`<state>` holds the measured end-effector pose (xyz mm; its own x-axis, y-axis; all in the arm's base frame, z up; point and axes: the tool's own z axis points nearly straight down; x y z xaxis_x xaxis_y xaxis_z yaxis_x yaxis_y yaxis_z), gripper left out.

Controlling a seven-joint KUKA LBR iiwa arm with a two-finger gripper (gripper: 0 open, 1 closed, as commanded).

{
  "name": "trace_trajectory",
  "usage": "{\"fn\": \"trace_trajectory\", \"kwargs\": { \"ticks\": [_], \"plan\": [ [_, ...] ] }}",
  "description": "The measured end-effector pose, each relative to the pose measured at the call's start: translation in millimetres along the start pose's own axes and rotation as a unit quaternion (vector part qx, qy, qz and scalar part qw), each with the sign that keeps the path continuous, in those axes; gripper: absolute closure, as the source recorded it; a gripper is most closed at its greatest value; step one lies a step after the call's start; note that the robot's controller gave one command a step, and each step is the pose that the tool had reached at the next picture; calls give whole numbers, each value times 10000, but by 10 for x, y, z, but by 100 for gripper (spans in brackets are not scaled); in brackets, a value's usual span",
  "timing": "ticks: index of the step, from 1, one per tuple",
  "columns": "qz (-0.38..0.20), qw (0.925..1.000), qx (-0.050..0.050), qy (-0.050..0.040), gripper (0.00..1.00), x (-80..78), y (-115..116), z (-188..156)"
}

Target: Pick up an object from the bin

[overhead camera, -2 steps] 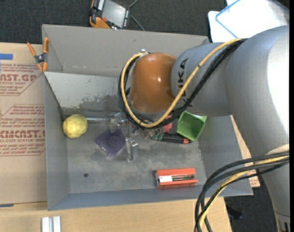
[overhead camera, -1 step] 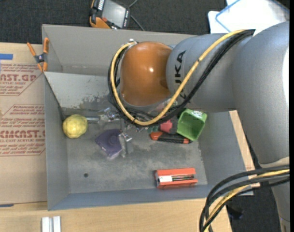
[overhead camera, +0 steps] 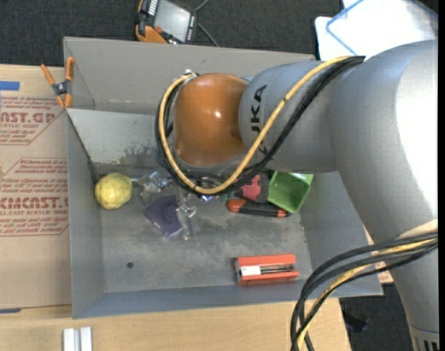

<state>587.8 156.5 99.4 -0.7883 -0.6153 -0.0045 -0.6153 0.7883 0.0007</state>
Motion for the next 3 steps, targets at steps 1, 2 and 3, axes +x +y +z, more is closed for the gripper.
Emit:
{"fn": "trace_trajectory", "kwargs": {
  "ticks": [1, 2, 3],
  "plan": [
    [-429, 9991, 14, -34, 0, 105, -108, 293],
    [-706, 9975, 24, -49, 100, 87, -105, 282],
    [-767, 9970, 25, -50, 100, 85, -104, 282]
  ]
}}
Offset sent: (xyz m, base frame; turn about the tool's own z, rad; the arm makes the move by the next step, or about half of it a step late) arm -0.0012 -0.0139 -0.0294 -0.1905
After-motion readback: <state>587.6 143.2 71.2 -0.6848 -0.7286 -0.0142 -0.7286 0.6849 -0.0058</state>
